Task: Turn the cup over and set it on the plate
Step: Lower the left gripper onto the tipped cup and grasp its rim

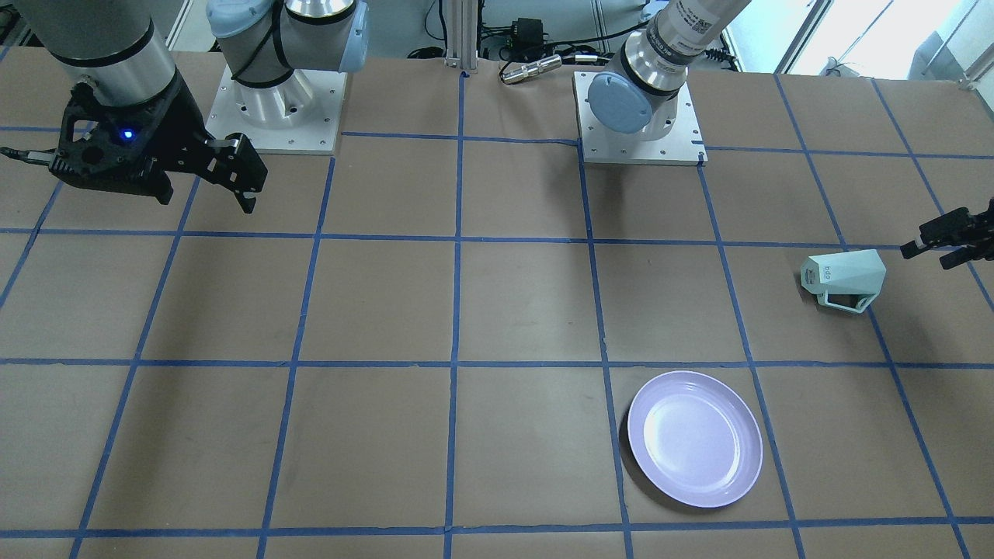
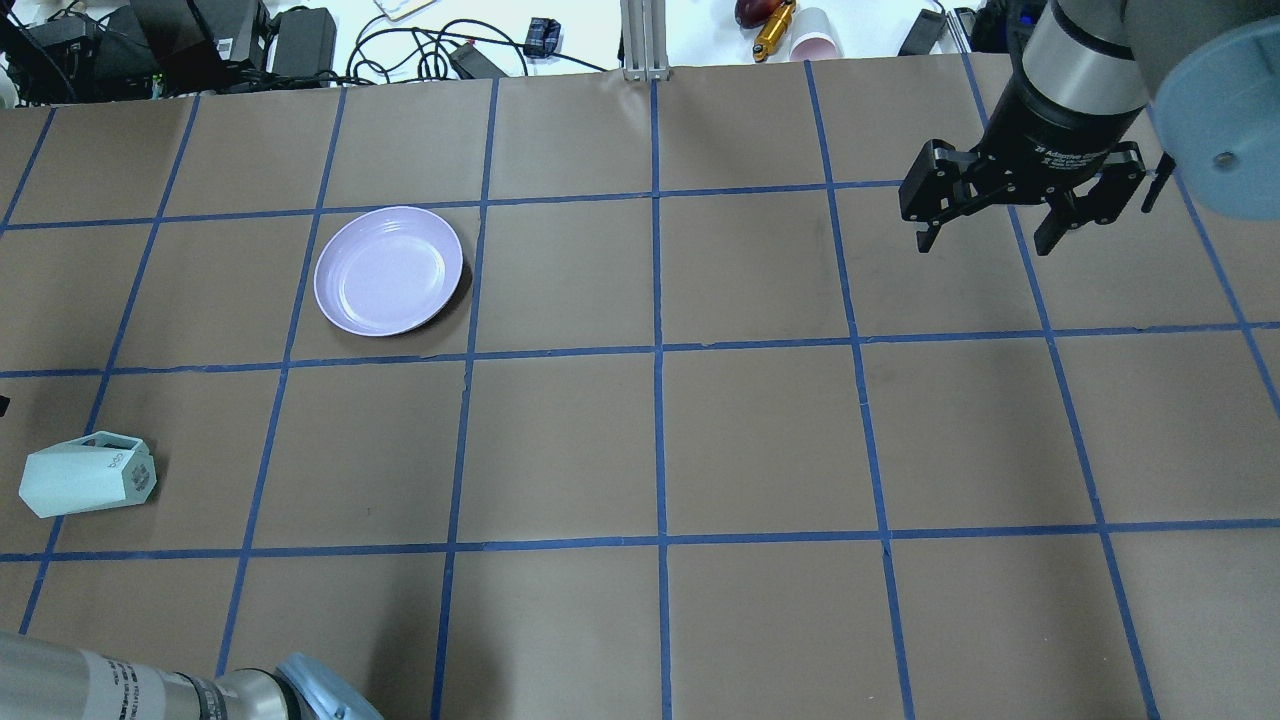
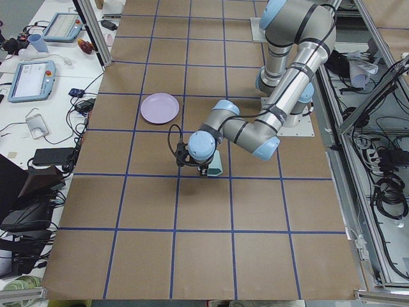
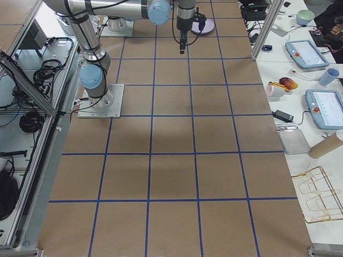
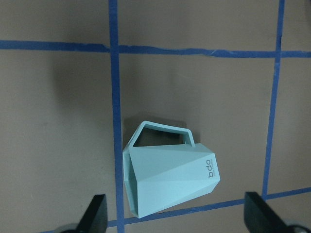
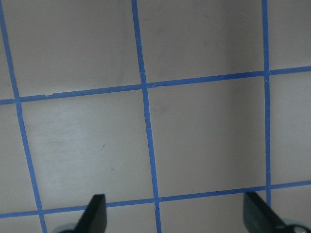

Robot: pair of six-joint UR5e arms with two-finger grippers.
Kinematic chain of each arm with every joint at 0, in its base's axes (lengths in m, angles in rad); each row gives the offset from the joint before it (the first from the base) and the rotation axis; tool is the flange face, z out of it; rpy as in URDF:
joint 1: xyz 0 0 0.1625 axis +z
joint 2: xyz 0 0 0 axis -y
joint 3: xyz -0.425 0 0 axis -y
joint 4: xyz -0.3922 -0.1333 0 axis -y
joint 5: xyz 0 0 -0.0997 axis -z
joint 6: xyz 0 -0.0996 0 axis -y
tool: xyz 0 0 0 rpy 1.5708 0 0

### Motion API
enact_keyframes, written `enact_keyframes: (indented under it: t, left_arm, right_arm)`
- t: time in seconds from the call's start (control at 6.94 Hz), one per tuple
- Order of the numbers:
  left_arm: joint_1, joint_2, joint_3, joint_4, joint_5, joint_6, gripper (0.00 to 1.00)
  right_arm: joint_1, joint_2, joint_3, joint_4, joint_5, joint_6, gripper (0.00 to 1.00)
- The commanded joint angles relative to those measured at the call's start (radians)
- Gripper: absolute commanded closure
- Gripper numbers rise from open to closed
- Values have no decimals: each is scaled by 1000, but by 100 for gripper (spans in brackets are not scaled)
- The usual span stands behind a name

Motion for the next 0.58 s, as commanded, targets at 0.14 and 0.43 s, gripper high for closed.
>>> enact_keyframes:
  t: [0.14,0.43]
  left_arm:
    - [51,-102,-1,-9,-17,92,0]
    - [51,-120,-1,-87,-61,100,0]
  right_arm:
    - [0,0,0,0,0,0,0]
    - [0,0,0,0,0,0,0]
